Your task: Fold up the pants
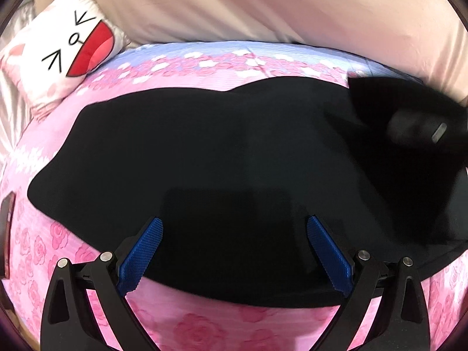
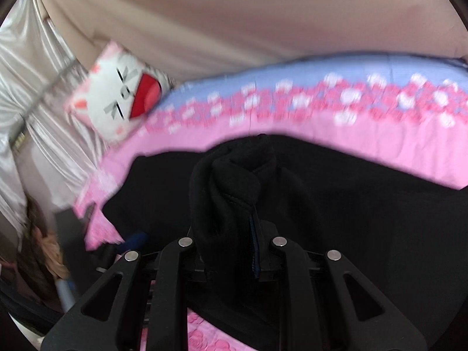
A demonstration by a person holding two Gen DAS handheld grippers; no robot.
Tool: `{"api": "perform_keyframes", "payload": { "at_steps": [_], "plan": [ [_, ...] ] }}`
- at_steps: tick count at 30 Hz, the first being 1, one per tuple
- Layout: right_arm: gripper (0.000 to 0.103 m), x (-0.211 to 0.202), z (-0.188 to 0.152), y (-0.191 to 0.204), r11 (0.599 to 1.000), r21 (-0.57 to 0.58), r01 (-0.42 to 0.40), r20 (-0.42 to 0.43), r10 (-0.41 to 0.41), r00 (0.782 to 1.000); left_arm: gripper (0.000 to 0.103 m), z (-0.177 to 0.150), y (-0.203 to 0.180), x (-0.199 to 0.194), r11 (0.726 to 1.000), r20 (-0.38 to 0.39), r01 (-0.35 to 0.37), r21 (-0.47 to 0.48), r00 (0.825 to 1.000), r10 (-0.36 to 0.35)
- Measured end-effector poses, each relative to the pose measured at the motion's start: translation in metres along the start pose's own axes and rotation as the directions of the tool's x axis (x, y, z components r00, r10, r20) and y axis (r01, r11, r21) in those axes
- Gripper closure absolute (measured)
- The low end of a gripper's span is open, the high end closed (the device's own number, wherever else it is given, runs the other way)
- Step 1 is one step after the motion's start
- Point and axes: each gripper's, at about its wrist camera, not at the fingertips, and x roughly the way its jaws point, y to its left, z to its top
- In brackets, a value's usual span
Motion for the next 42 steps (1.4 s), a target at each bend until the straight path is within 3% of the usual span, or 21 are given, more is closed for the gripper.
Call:
{"api": "perform_keyframes", "payload": {
  "at_steps": [4,6,7,8,10,15,21,25,27,28,30,31,33,35,36,39,41,42],
  "plan": [
    [0.079,0.027,-0.015,0.008,0.995,-0.075,0.067,-0.047,-0.07,0.996,0.005,-0.001,0.014,-0.004,1.0,0.009,0.009,-0.023,1.0,-0.009],
    [0.064,0.026,-0.018,0.018,0.992,-0.111,0.067,-0.039,-0.072,0.997,0.005,0.0,0.016,-0.003,0.999,0.009,0.026,-0.029,1.0,-0.025],
    [0.051,0.02,-0.018,0.023,0.994,-0.108,0.034,-0.043,-0.039,0.998,0.005,0.0,0.015,-0.003,0.999,0.007,0.026,-0.029,1.0,-0.026],
    [0.047,0.014,-0.018,0.026,0.994,-0.106,0.015,-0.035,-0.019,0.999,0.005,0.001,0.013,-0.003,0.999,0.007,0.035,-0.022,0.999,-0.035],
    [0.047,-0.004,-0.018,0.036,0.991,-0.132,0.019,0.007,-0.018,1.0,0.005,0.002,0.006,-0.006,0.998,0.012,0.07,-0.007,0.998,-0.069],
    [0.046,-0.034,-0.01,0.02,0.985,-0.096,0.141,0.079,-0.133,0.988,0.005,0.012,-0.023,-0.001,0.992,0.005,0.123,0.007,0.992,-0.123],
    [0.047,-0.012,-0.017,-0.002,0.978,-0.094,0.188,-0.029,-0.191,0.981,0.005,0.015,-0.028,0.004,0.994,-0.031,0.113,0.002,0.993,-0.112],
    [0.046,-0.037,-0.014,0.006,0.985,-0.079,0.156,0.055,-0.152,0.987,0.006,0.003,0.009,-0.026,0.979,0.032,0.189,-0.072,0.982,-0.187],
    [0.046,-0.048,-0.009,0.014,0.985,-0.09,0.146,0.09,-0.138,0.986,0.006,-0.004,0.046,-0.04,0.963,0.072,0.228,-0.145,0.973,-0.219],
    [0.042,-0.048,-0.007,0.017,0.985,-0.098,0.141,0.094,-0.132,0.987,0.006,-0.006,0.068,-0.045,0.948,0.086,0.241,-0.209,0.97,-0.228],
    [0.036,-0.049,-0.004,0.022,0.985,-0.106,0.137,0.103,-0.126,0.987,0.006,-0.016,0.124,-0.051,0.876,0.126,0.286,-0.389,0.958,-0.257],
    [0.036,-0.047,-0.004,0.026,0.985,-0.113,0.129,0.099,-0.118,0.988,0.006,-0.022,0.15,-0.051,0.82,0.149,0.315,-0.479,0.949,-0.278],
    [0.036,-0.041,-0.003,0.031,0.986,-0.118,0.119,0.089,-0.109,0.99,0.006,-0.038,0.206,-0.043,0.663,0.202,0.371,-0.65,0.926,-0.32],
    [0.036,-0.034,-0.006,0.038,0.986,-0.13,0.108,0.072,-0.099,0.992,0.008,-0.048,0.246,-0.03,0.55,0.219,0.365,-0.751,0.924,-0.314],
    [0.036,-0.029,-0.008,0.041,0.985,-0.136,0.104,0.064,-0.096,0.993,0.007,-0.049,0.255,-0.025,0.516,0.246,0.394,-0.761,0.911,-0.332],
    [0.036,-0.023,-0.014,0.048,0.985,-0.144,0.094,0.048,-0.088,0.995,0.007,-0.036,0.268,-0.016,0.494,0.255,0.413,-0.765,0.899,-0.356],
    [0.036,-0.02,-0.015,0.051,0.985,-0.144,0.091,0.042,-0.086,0.995,0.006,-0.027,0.264,-0.013,0.517,0.245,0.4,-0.757,0.907,-0.342],
    [0.036,-0.019,-0.015,0.051,0.985,-0.143,0.094,0.042,-0.089,0.995,0.006,-0.023,0.261,-0.009,0.523,0.249,0.414,-0.745,0.9,-0.358]
  ]
}}
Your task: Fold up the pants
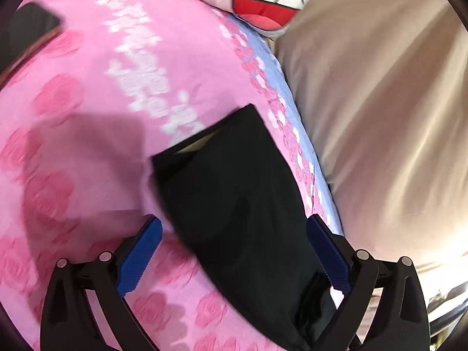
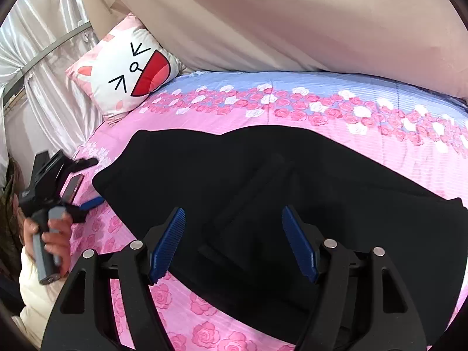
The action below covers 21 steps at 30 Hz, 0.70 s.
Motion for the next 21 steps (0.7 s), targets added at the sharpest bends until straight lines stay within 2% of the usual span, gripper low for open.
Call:
{"api": "perform_keyframes", "payload": {
  "at_steps": [3,4,5,6,7,9,10,12,15,16,18,21],
  "plan": [
    [0.036,0.003,-0.001,-0.001,1.0,0.005,0.012,-0.008,-0.012,1.0,0.01,0.001,-0.009,0.015,0.999,-0.009,0.014,0.03,1.0,-0.013],
    [0.036,0.004,-0.002,-0.003,1.0,0.01,0.018,-0.012,-0.018,1.0,0.021,0.0,-0.011,0.021,0.999,-0.024,0.03,0.035,0.999,-0.029],
    [0.036,0.005,-0.002,-0.004,1.0,0.014,0.02,-0.015,-0.019,1.0,0.039,-0.001,-0.014,0.024,0.999,-0.02,0.02,0.038,1.0,-0.019],
    [0.036,0.007,-0.002,-0.004,1.0,0.018,0.02,-0.02,-0.02,1.0,0.054,-0.001,-0.015,0.027,0.999,-0.026,0.023,0.043,0.999,-0.022],
    [0.036,0.009,-0.003,-0.005,1.0,0.023,0.02,-0.023,-0.019,1.0,0.089,-0.003,-0.016,0.032,0.999,-0.042,0.024,0.045,0.999,-0.023],
    [0.036,0.011,-0.004,-0.006,1.0,0.027,0.015,-0.028,-0.015,1.0,0.088,-0.007,-0.024,0.033,0.996,-0.053,0.075,0.053,0.996,-0.072],
    [0.036,0.013,-0.004,-0.007,0.999,0.03,0.016,-0.029,-0.015,0.999,0.089,-0.008,-0.031,0.033,0.995,-0.04,0.063,0.083,0.997,-0.06],
    [0.036,0.015,-0.004,-0.009,0.999,0.038,0.011,-0.031,-0.01,0.999,0.089,-0.022,-0.059,0.022,0.98,0.001,0.032,0.196,0.999,-0.033],
    [0.036,0.012,-0.003,-0.012,0.999,0.054,0.01,-0.017,-0.009,1.0,0.089,-0.047,-0.109,0.008,0.938,0.022,0.042,0.343,0.998,-0.053],
    [0.036,0.008,-0.001,-0.015,0.998,0.062,0.011,-0.007,-0.011,1.0,0.089,-0.057,-0.125,0.003,0.917,0.025,0.05,0.395,0.998,-0.065],
    [0.036,-0.003,0.002,-0.023,0.997,0.072,0.027,0.016,-0.028,0.999,0.089,-0.083,-0.165,-0.006,0.859,0.007,0.075,0.507,0.996,-0.092],
    [0.036,-0.021,0.006,-0.037,0.994,0.082,0.078,0.049,-0.082,0.995,0.089,-0.131,-0.221,-0.009,0.751,-0.04,0.111,0.651,0.993,-0.112]
  ]
}}
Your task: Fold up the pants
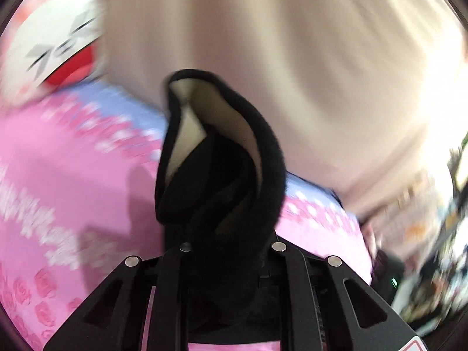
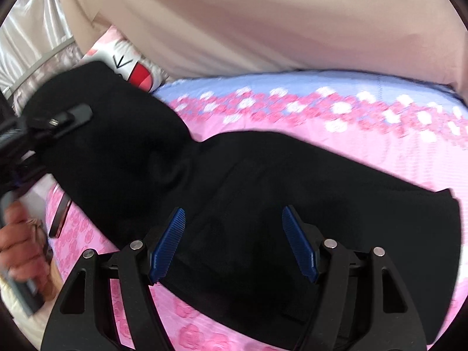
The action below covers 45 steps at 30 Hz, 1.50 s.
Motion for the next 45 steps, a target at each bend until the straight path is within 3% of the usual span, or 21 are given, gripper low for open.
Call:
{"api": "perform_keyframes", "payload": {
  "at_steps": [3,9,15,20,24,25,27,30,32,33,34,35,37,39,40,41,42,43,45],
  "plan": [
    [0.036,-0.019,0.002,-0.019,0.997,0.002,0.076,0.036,-0.076,0.996,0.089,-0.015,-0.064,0.009,0.989,-0.049,0.067,0.129,0.997,-0.061],
    [0.035,-0.058,-0.009,-0.086,0.975,0.083,0.206,0.067,-0.212,0.975,0.089,-0.061,-0.163,0.051,0.945,-0.152,0.14,0.296,0.983,-0.098],
    [0.035,-0.091,-0.042,-0.168,0.923,0.201,0.328,0.042,-0.342,0.939,0.089,-0.113,-0.206,0.103,0.916,-0.261,0.164,0.365,0.963,-0.068],
    [0.035,-0.115,-0.065,-0.214,0.895,0.286,0.344,0.036,-0.368,0.929,0.089,-0.16,-0.225,0.14,0.902,-0.352,0.167,0.398,0.936,-0.018],
    [0.035,-0.125,-0.075,-0.23,0.904,0.331,0.27,0.047,-0.302,0.952,0.087,-0.178,-0.22,0.162,0.905,-0.382,0.126,0.407,0.923,0.043],
    [0.035,-0.128,-0.079,-0.233,0.908,0.34,0.247,0.05,-0.28,0.959,0.079,-0.182,-0.219,0.165,0.902,-0.376,0.109,0.417,0.925,0.061],
    [0.035,-0.125,-0.082,-0.237,0.915,0.36,0.179,0.056,-0.213,0.975,0.076,-0.188,-0.218,0.158,0.9,-0.324,0.087,0.428,0.944,0.063],
    [0.035,-0.119,-0.084,-0.245,0.908,0.419,-0.003,0.079,-0.033,0.996,0.064,-0.177,-0.226,0.134,0.895,-0.273,0.052,0.444,0.959,0.08],
    [0.033,-0.117,-0.084,-0.249,0.884,0.45,-0.127,0.11,0.086,0.99,0.046,-0.16,-0.216,0.099,0.918,-0.247,0.106,0.382,0.969,-0.009],
    [0.027,-0.116,-0.083,-0.251,0.869,0.461,-0.176,0.125,0.133,0.983,0.037,-0.148,-0.204,0.08,0.933,-0.227,0.157,0.325,0.97,-0.085],
    [0.015,-0.116,-0.08,-0.252,0.858,0.466,-0.219,0.139,0.173,0.975,0.023,-0.133,-0.19,0.061,0.942,-0.181,0.209,0.263,0.97,-0.165],
    [0.014,-0.115,-0.076,-0.252,0.855,0.463,-0.236,0.145,0.189,0.971,0.014,-0.12,-0.18,0.048,0.947,-0.136,0.233,0.223,0.969,-0.206],
    [0.014,-0.109,-0.065,-0.25,0.851,0.454,-0.263,0.142,0.222,0.965,0.012,-0.096,-0.164,0.032,0.95,-0.076,0.25,0.186,0.968,-0.239],
    [0.014,-0.101,-0.058,-0.246,0.849,0.455,-0.268,0.132,0.234,0.963,0.012,-0.073,-0.155,0.031,0.965,-0.032,0.136,0.222,0.991,-0.132],
    [0.015,-0.096,-0.053,-0.244,0.871,0.442,-0.213,0.103,0.186,0.977,0.012,-0.062,-0.151,0.039,0.965,-0.009,0.007,0.261,1.0,-0.005],
    [0.015,-0.09,-0.049,-0.243,0.893,0.428,-0.141,0.073,0.122,0.99,0.012,-0.056,-0.145,0.048,0.956,0.001,-0.08,0.283,0.997,0.083],
    [0.015,-0.084,-0.047,-0.241,0.917,0.397,-0.043,0.027,0.035,0.999,0.012,-0.05,-0.138,0.061,0.941,-0.004,-0.154,0.301,0.987,0.162],
    [0.015,-0.08,-0.047,-0.243,0.92,0.391,-0.02,0.009,0.018,1.0,0.012,-0.046,-0.127,0.077,0.924,-0.025,-0.225,0.311,0.969,0.244],
    [0.015,-0.068,-0.048,-0.247,0.905,0.42,-0.067,0.002,0.073,0.997,0.012,-0.04,-0.102,0.12,0.904,-0.134,-0.273,0.329,0.934,0.331]
  ]
}}
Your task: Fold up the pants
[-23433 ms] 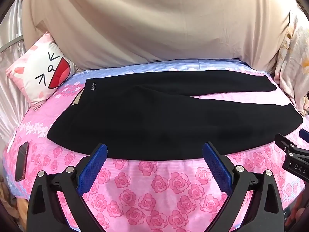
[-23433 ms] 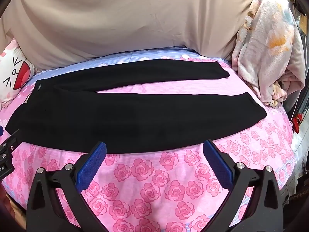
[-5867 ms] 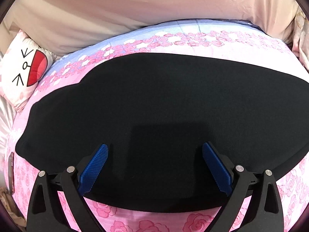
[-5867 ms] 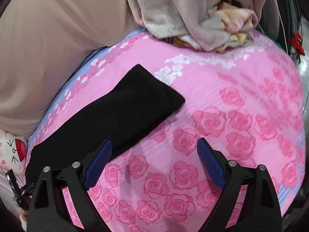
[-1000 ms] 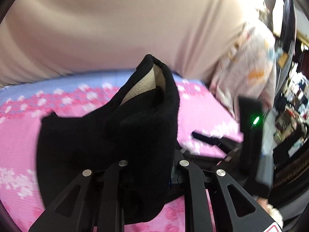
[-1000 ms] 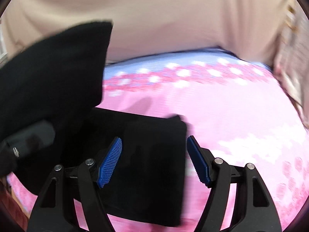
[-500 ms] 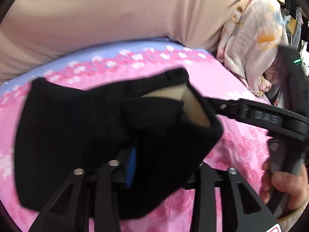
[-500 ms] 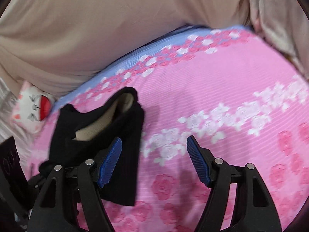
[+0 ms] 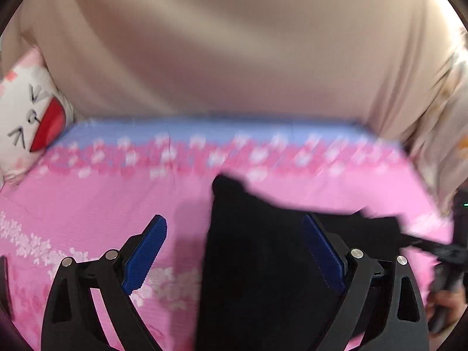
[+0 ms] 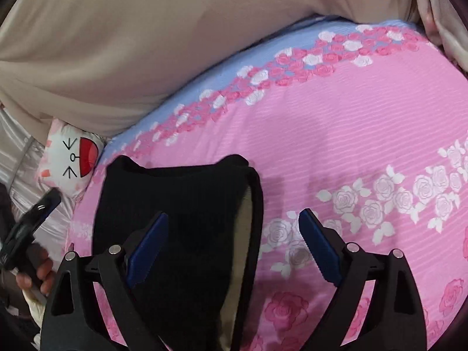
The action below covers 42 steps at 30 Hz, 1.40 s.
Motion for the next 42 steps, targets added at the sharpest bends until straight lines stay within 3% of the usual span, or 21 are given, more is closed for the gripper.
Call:
{"api": "perform_keyframes", "payload": {
  "at_steps": [1,2,3,5,7,9,12,14,15,18,19,20,22,26,29,31,34,35,37,40,42],
  "plan": [
    [0.017,0.006,0.001,0.001,0.999,0.008,-0.036,-0.007,0.036,0.999,0.013,0.003,0.007,0.027,0.999,-0.07,-0.042,-0.008,0.997,0.041],
    [0.039,0.011,0.003,0.008,0.999,-0.021,-0.037,-0.005,0.037,0.999,0.014,0.004,0.01,0.042,0.998,-0.095,-0.053,-0.016,0.994,0.051],
    [0.049,0.014,0.004,0.018,0.997,-0.073,-0.002,-0.001,0.002,1.0,0.014,0.006,0.013,0.057,0.998,-0.115,-0.052,-0.022,0.992,0.049],
    [0.069,0.018,0.005,0.045,0.979,-0.187,0.076,0.013,-0.075,0.997,0.054,0.008,0.02,0.081,0.998,-0.164,-0.013,-0.053,0.986,0.004],
    [0.07,0.009,0.009,0.077,0.958,-0.269,0.099,0.065,-0.085,0.994,0.078,0.009,0.022,0.084,0.997,-0.178,0.008,-0.081,0.984,-0.023],
    [0.071,-0.007,0.016,0.103,0.94,-0.32,0.119,0.143,-0.076,0.987,0.103,0.016,0.023,0.073,0.995,-0.111,-0.075,-0.065,0.992,0.067],
    [0.068,-0.002,0.026,0.108,0.926,-0.341,0.161,0.169,-0.108,0.98,0.103,0.022,0.042,0.07,0.966,-0.054,-0.247,-0.079,0.969,0.243],
    [0.048,0.041,0.026,0.077,0.891,-0.33,0.311,0.09,-0.298,0.95,0.099,0.019,0.055,0.085,0.976,-0.127,-0.196,-0.099,0.975,0.183],
    [0.047,0.052,0.022,0.064,0.88,-0.312,0.358,0.07,-0.355,0.932,0.098,0.016,0.063,0.088,0.977,-0.159,-0.174,-0.123,0.975,0.153],
    [0.047,0.023,0.006,0.034,0.965,-0.139,0.221,0.121,-0.205,0.971,0.096,0.006,0.074,0.05,0.983,-0.102,-0.099,-0.154,0.991,0.084],
    [0.046,0.009,0.0,0.037,0.963,-0.137,0.232,0.163,-0.209,0.964,0.084,0.004,0.07,0.028,0.989,-0.074,-0.06,-0.138,0.996,0.05],
    [0.046,-0.005,-0.007,0.044,0.958,-0.153,0.241,0.207,-0.208,0.956,0.053,0.001,0.063,0.015,0.991,-0.058,-0.028,-0.13,0.998,0.02],
    [0.046,-0.024,-0.018,0.058,0.961,-0.176,0.213,0.241,-0.167,0.956,0.029,-0.004,0.047,-0.013,0.992,0.001,0.064,-0.108,0.998,-0.064],
    [0.048,-0.021,-0.045,0.096,0.95,-0.292,0.108,0.169,-0.06,0.984,0.028,-0.028,-0.01,-0.019,0.997,0.001,0.064,0.035,0.998,-0.064],
    [0.058,0.022,-0.058,0.077,0.906,-0.337,0.256,0.098,-0.237,0.967,0.027,-0.047,-0.014,0.031,0.996,-0.113,-0.057,0.063,0.992,0.064],
    [0.059,0.011,-0.058,0.056,0.922,-0.272,0.275,0.124,-0.249,0.96,0.018,-0.056,0.003,0.054,1.0,-0.154,-0.013,0.015,0.988,0.016],
    [0.045,-0.033,-0.064,0.055,0.929,-0.237,0.283,0.186,-0.242,0.952,0.022,-0.057,0.032,0.021,0.989,-0.159,0.066,-0.129,0.984,-0.086],
    [0.029,-0.041,-0.068,0.057,0.912,-0.268,0.311,0.204,-0.262,0.943,0.022,-0.058,0.037,0.004,0.991,-0.133,0.061,-0.122,0.988,-0.078],
    [0.02,-0.045,-0.089,0.062,0.842,-0.363,0.398,0.232,-0.332,0.914,0.015,-0.065,0.042,-0.028,0.995,-0.073,0.04,-0.092,0.996,-0.047],
    [0.022,-0.02,-0.114,0.053,0.762,-0.458,0.457,0.188,-0.42,0.888,0.013,-0.091,0.048,-0.042,0.996,-0.09,-0.007,-0.087,0.996,-0.001],
    [0.039,-0.006,-0.123,0.049,0.75,-0.483,0.451,0.149,-0.437,0.887,0.013,-0.11,0.044,-0.026,0.997,-0.17,0.003,-0.077,0.985,-0.016]
  ]
}}
